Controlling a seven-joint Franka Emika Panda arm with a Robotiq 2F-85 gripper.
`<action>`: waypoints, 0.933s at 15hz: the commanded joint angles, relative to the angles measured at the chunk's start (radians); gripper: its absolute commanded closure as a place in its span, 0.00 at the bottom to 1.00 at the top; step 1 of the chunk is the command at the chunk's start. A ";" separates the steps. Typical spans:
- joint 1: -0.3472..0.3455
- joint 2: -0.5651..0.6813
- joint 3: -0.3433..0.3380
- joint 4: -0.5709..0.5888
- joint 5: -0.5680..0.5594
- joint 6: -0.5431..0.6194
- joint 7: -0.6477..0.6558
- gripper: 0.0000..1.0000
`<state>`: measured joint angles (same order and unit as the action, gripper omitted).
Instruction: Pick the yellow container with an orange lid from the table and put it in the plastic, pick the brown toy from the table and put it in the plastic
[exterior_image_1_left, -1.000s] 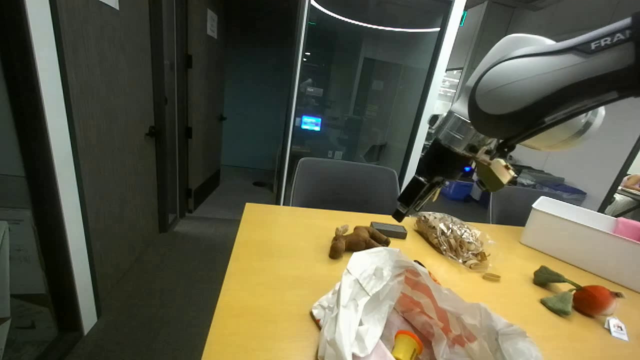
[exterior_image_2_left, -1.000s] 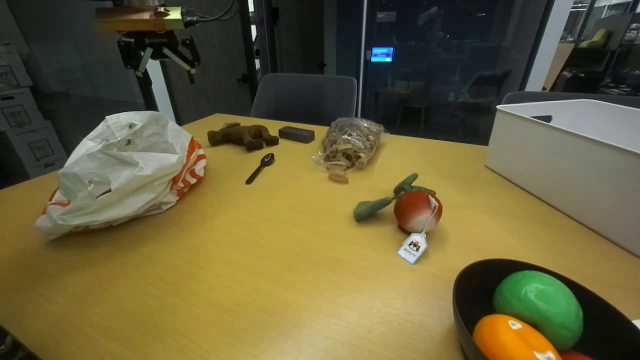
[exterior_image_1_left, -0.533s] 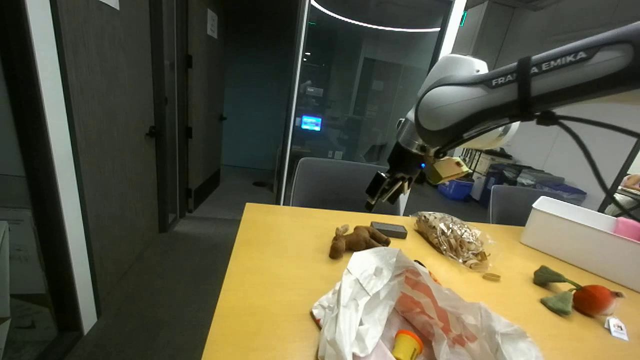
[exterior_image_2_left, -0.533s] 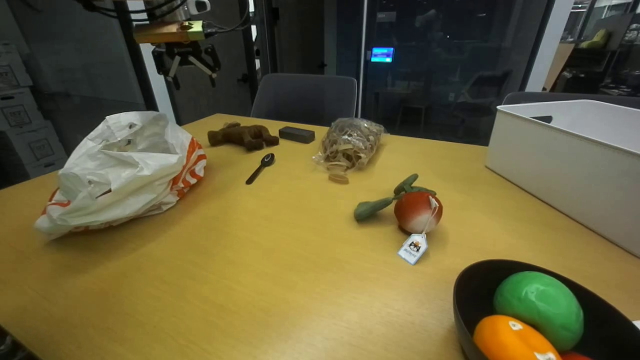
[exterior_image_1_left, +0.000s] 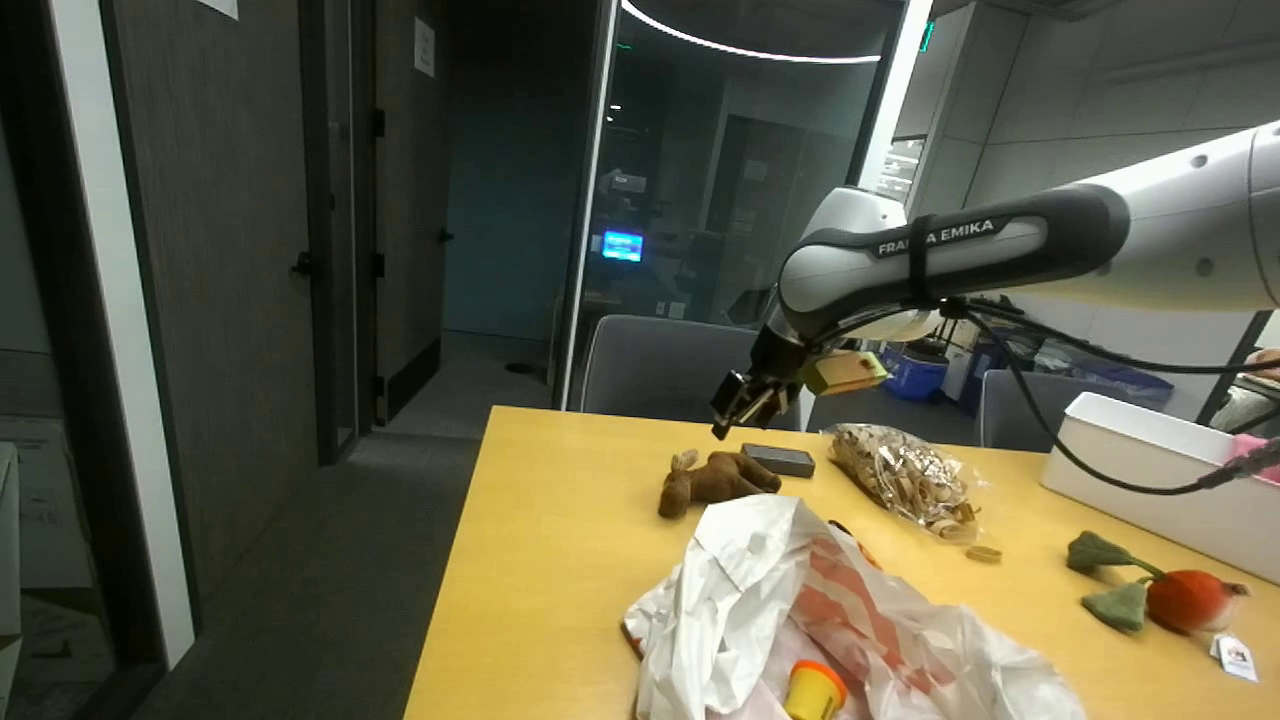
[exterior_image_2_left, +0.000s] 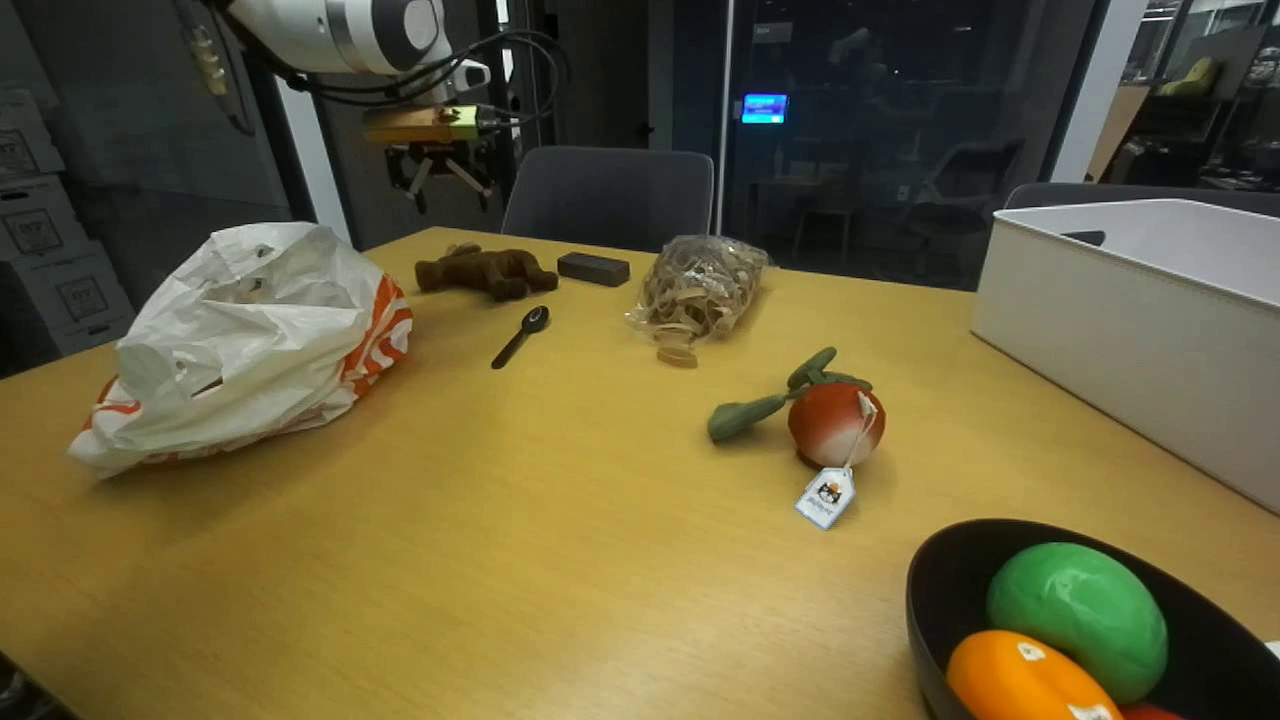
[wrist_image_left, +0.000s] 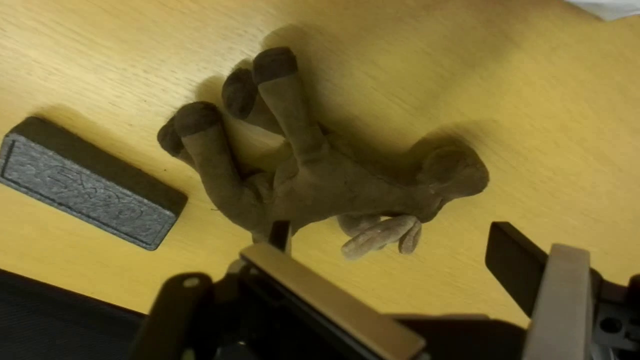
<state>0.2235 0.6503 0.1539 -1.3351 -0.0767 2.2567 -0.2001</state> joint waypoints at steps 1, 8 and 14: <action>0.008 0.110 -0.011 0.162 -0.008 -0.049 0.007 0.00; 0.013 0.196 -0.021 0.269 -0.008 -0.143 0.002 0.00; 0.015 0.164 -0.007 0.180 -0.009 -0.102 -0.028 0.00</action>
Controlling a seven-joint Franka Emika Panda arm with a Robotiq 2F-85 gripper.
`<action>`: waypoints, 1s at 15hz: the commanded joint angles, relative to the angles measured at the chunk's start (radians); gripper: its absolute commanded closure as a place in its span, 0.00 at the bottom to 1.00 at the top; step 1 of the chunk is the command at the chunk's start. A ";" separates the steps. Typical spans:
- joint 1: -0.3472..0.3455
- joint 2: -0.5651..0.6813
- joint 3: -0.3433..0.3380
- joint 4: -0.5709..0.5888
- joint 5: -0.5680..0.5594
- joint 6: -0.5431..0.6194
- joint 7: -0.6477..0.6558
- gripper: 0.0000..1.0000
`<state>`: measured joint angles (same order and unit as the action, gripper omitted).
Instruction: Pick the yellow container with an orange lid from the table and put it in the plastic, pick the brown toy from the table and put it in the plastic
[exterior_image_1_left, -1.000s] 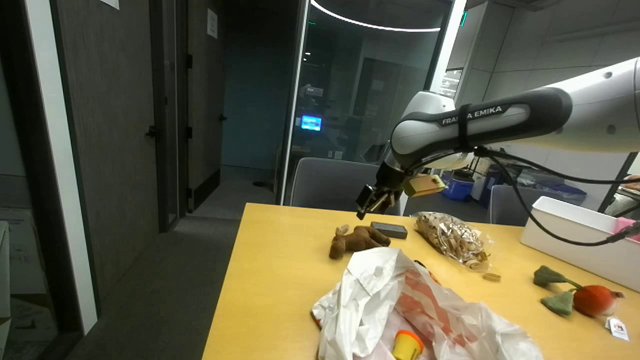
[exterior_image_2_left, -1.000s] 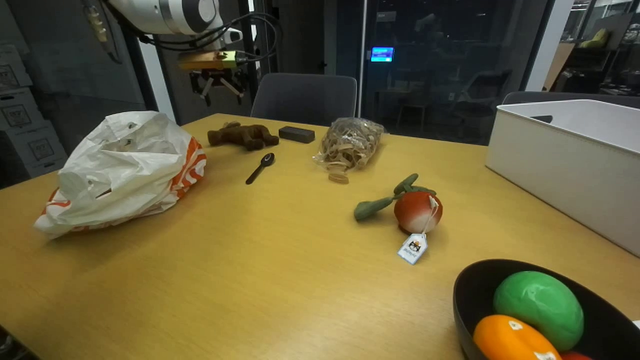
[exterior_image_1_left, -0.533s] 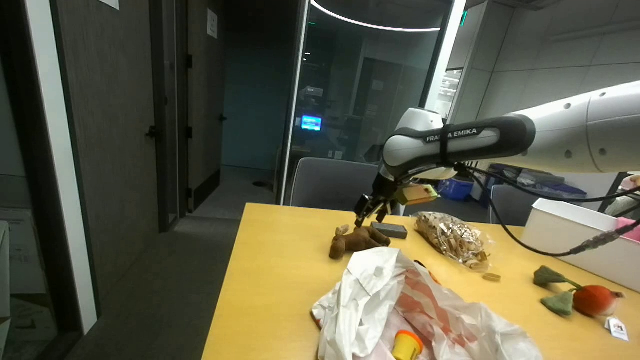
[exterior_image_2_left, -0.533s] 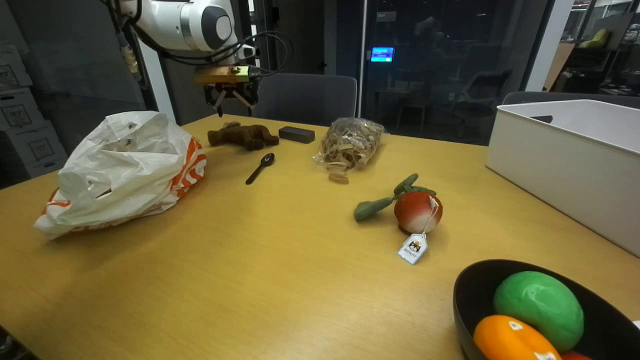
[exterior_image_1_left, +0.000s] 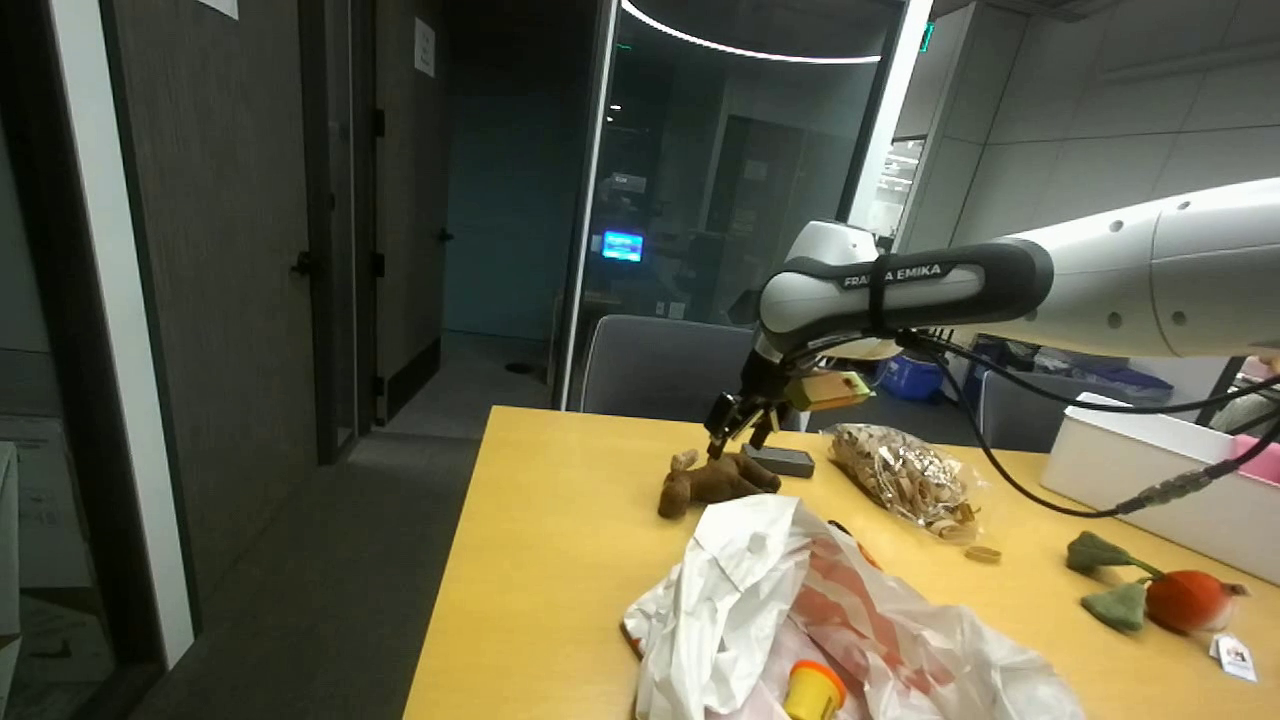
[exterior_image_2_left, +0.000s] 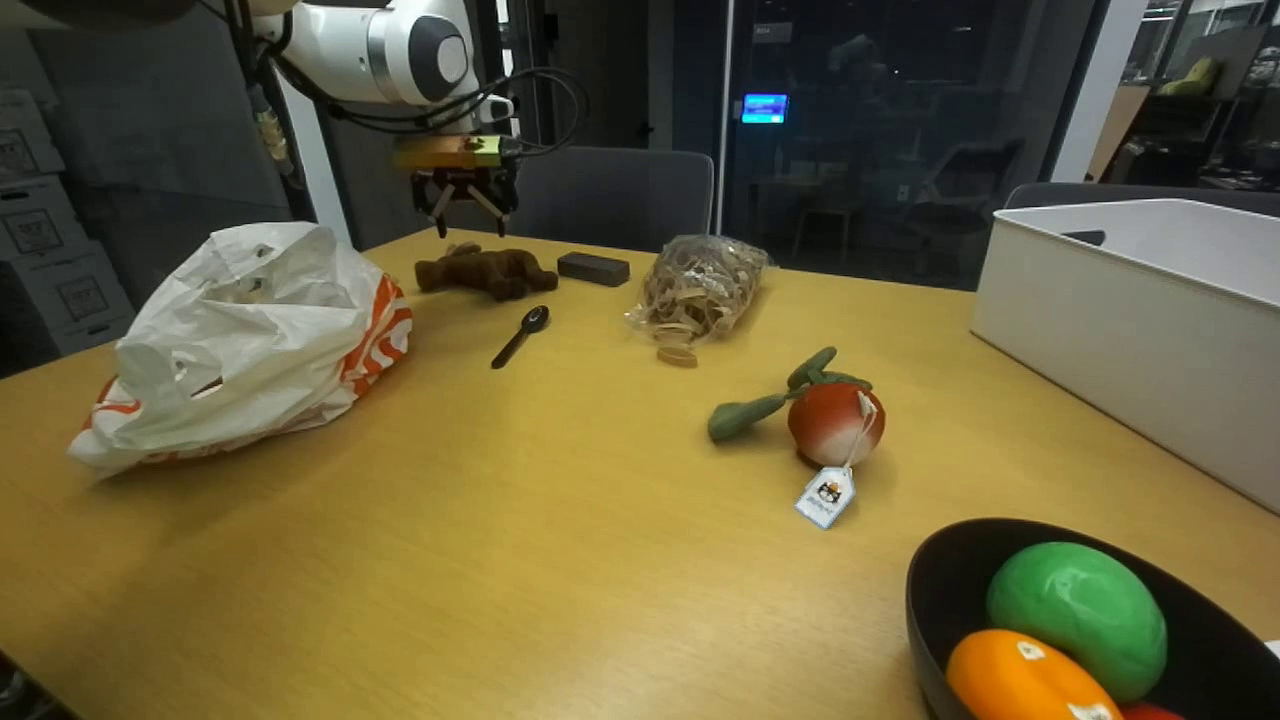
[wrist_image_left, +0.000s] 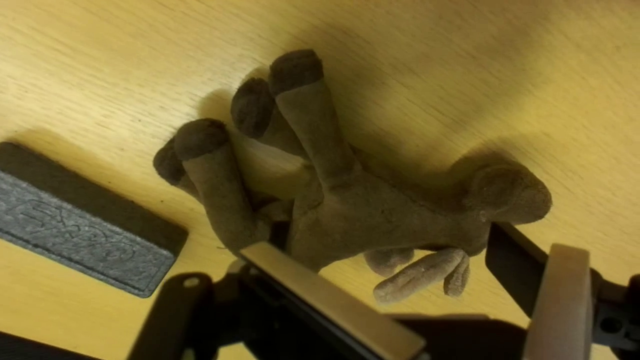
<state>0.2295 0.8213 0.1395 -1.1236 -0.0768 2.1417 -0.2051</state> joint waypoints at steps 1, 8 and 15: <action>0.016 0.004 0.002 -0.029 -0.014 0.011 -0.011 0.00; 0.063 0.096 -0.063 0.035 -0.107 0.109 0.033 0.00; 0.061 0.119 -0.094 0.030 -0.157 0.170 0.059 0.49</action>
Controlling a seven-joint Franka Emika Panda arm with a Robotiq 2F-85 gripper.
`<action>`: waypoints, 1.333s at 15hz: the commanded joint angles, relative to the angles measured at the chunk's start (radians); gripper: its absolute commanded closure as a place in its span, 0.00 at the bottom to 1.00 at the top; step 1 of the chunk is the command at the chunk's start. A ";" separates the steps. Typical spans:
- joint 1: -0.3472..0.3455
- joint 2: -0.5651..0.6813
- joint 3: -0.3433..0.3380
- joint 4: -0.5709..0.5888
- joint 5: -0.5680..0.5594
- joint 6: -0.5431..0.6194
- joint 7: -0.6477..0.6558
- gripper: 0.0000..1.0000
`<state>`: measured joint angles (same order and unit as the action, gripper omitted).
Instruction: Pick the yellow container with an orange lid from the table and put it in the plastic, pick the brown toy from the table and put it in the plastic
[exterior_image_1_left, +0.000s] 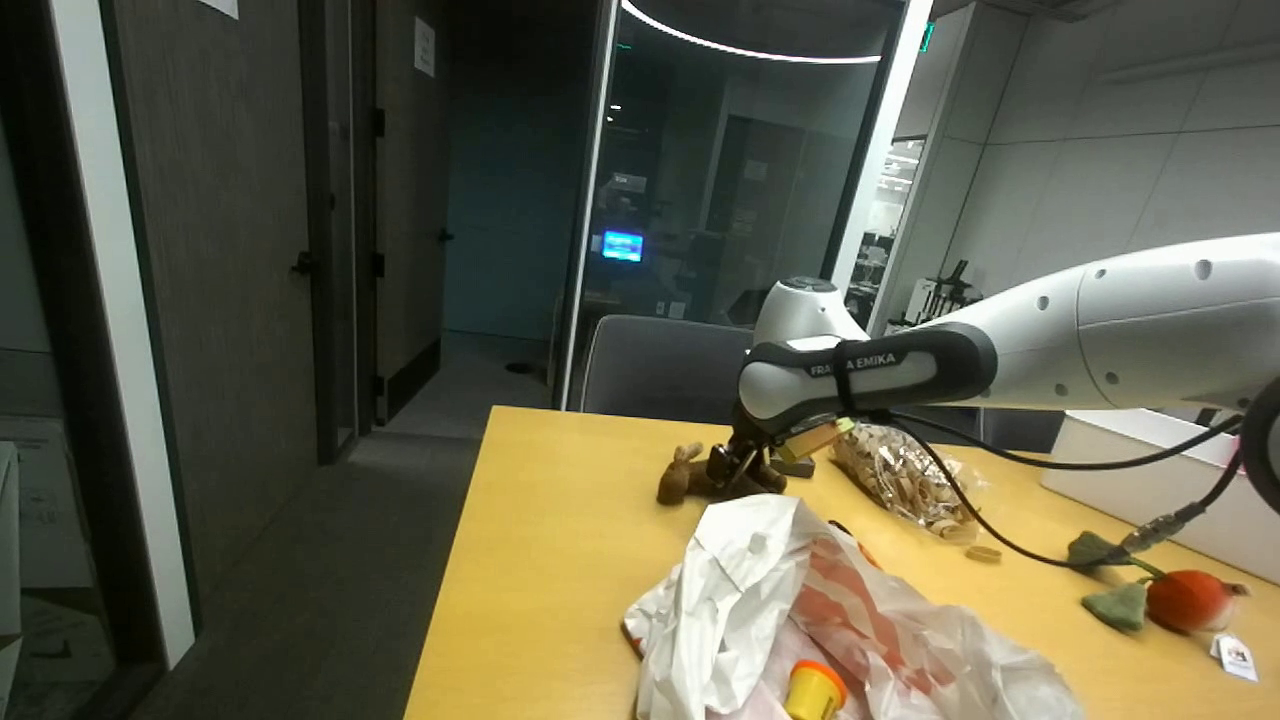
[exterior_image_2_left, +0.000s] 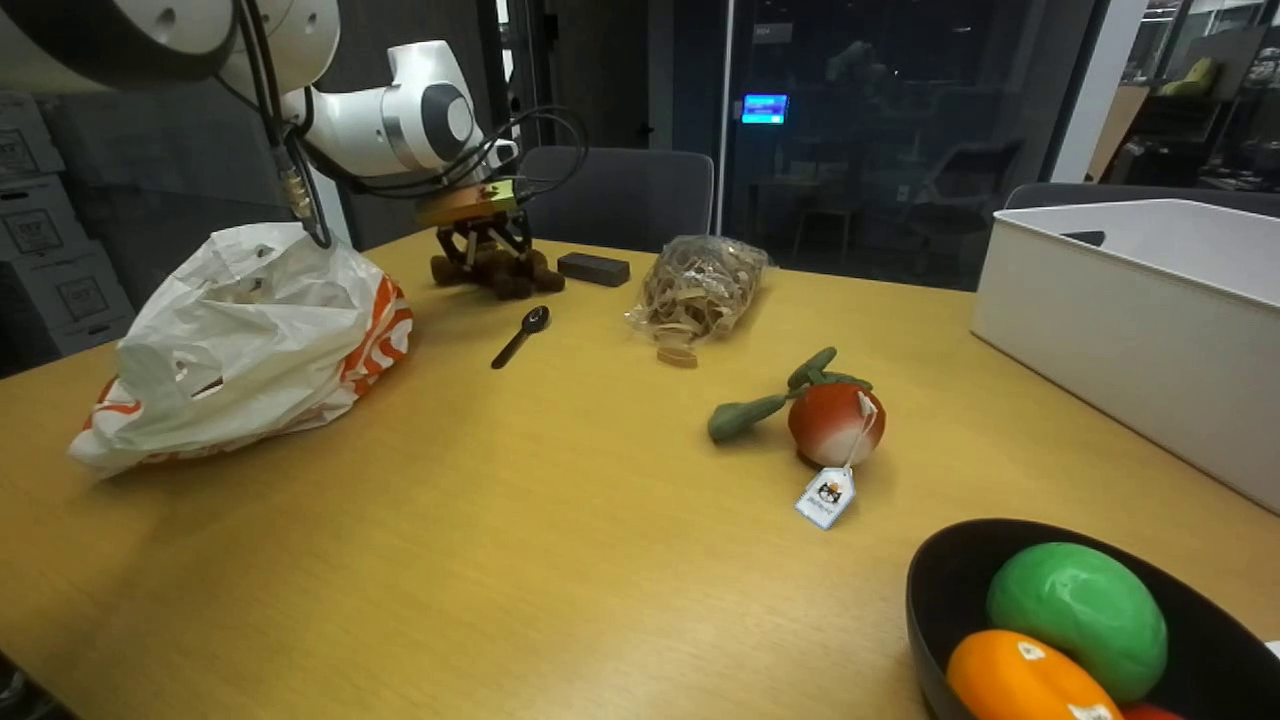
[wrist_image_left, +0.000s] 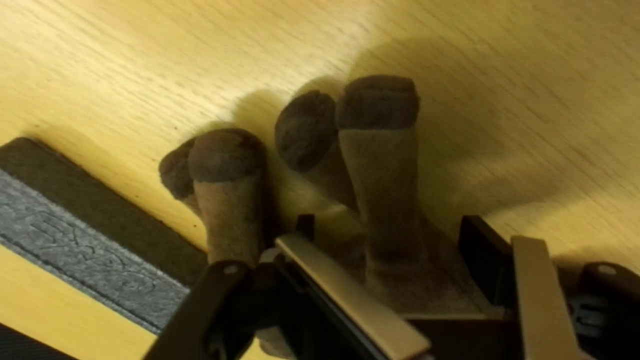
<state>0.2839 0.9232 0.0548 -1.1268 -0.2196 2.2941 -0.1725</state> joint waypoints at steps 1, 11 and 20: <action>0.006 0.017 -0.009 0.034 -0.011 0.020 0.030 0.56; -0.013 -0.015 0.001 0.043 0.019 -0.015 0.059 0.91; -0.130 -0.303 0.102 -0.097 0.183 -0.115 -0.006 0.90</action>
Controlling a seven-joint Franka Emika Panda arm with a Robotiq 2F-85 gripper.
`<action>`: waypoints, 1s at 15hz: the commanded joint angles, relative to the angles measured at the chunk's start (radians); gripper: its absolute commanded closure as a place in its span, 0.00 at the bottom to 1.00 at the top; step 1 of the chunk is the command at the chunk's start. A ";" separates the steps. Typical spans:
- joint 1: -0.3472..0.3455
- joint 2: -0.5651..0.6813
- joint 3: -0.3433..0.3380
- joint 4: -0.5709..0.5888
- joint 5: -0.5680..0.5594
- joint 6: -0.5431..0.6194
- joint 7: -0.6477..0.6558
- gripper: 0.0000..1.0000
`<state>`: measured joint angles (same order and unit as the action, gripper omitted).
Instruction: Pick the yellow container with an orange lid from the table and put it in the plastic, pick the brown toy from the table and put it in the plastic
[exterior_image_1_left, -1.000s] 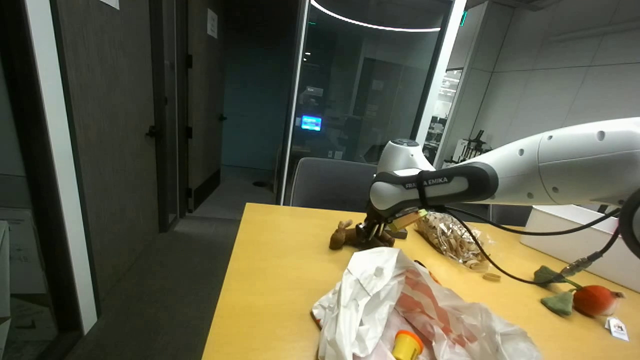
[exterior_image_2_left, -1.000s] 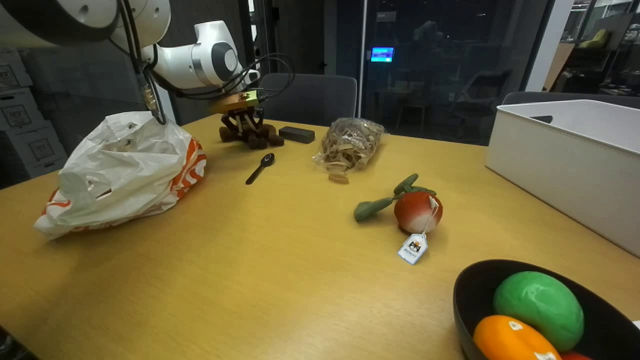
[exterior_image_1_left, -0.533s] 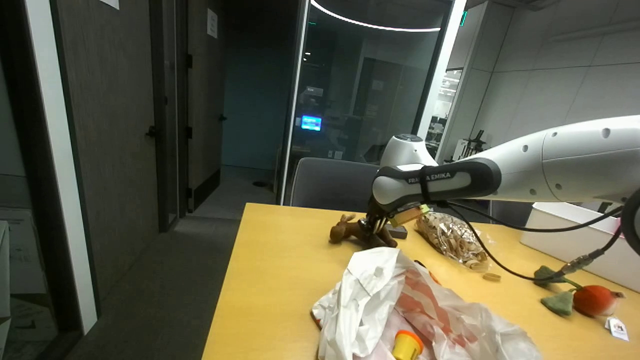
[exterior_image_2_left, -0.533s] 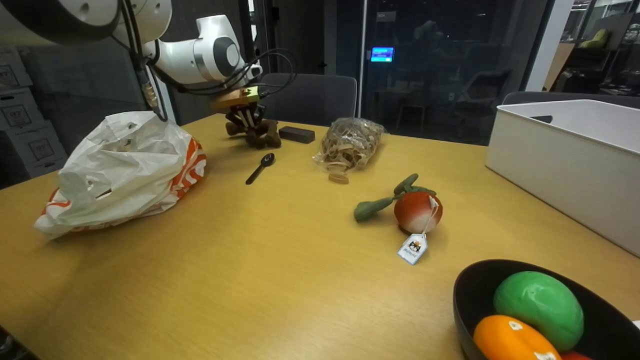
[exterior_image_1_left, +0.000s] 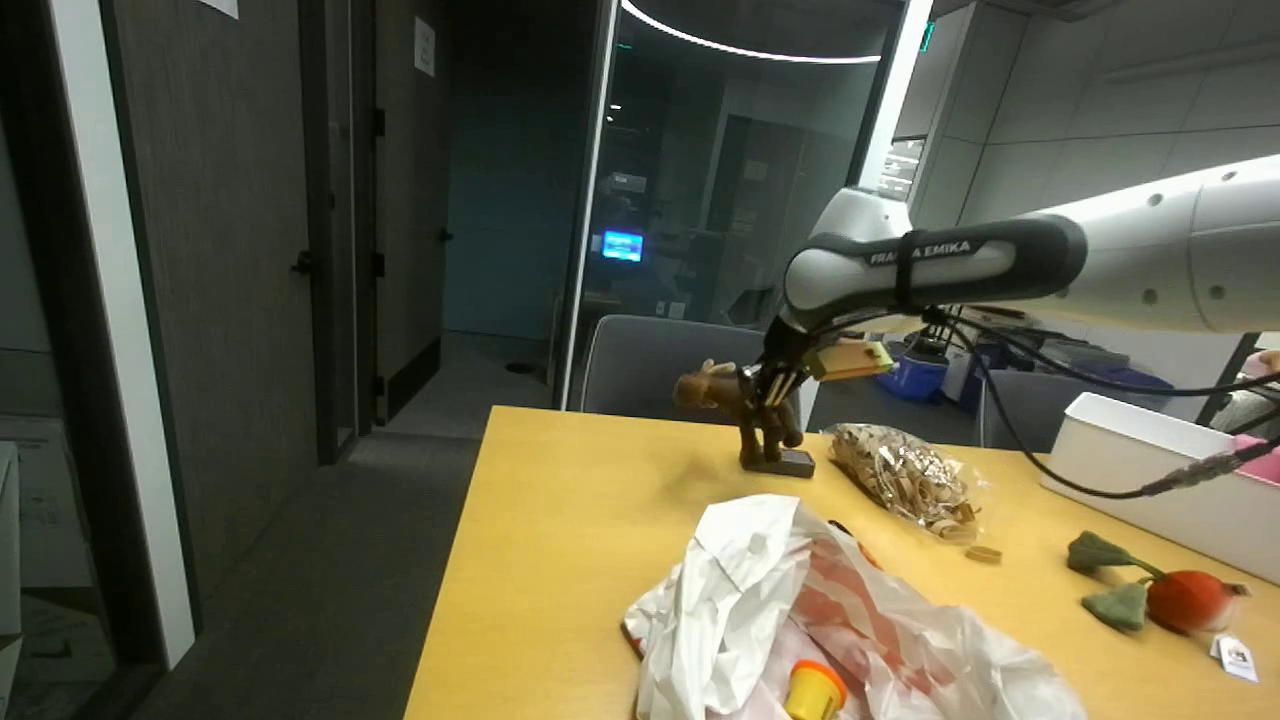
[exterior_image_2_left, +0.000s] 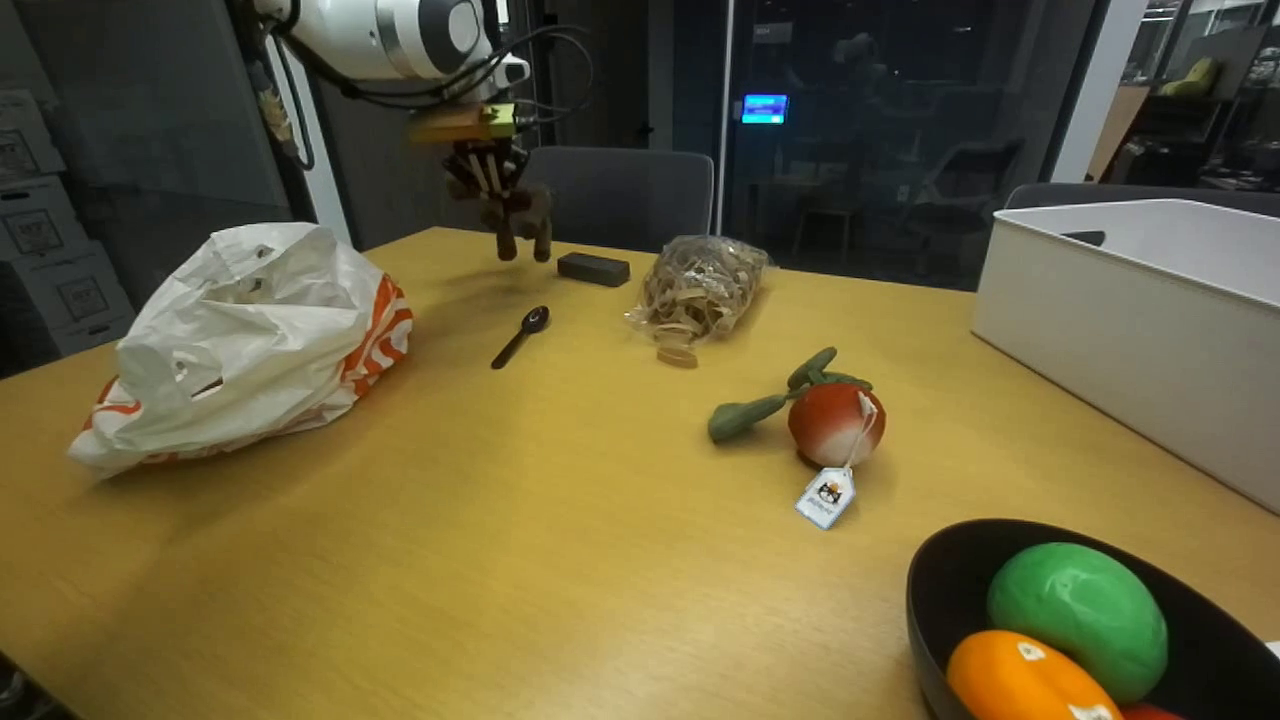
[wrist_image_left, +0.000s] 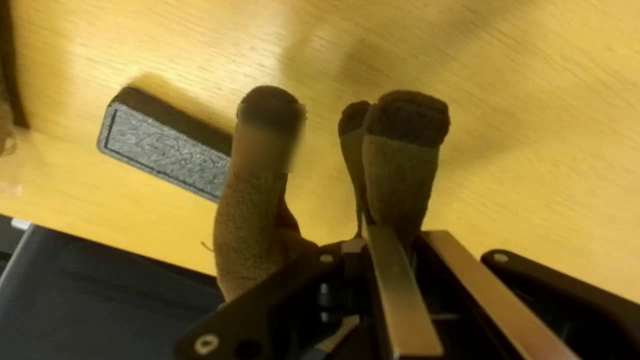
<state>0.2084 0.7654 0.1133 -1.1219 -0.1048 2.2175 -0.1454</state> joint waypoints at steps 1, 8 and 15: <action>-0.075 -0.188 0.056 -0.124 0.096 -0.071 -0.049 0.90; -0.218 -0.441 0.102 -0.290 0.316 -0.369 -0.219 0.90; -0.270 -0.524 0.050 -0.318 0.505 -0.820 -0.431 0.90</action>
<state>-0.0574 0.2741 0.1838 -1.4106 0.3603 1.5251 -0.5251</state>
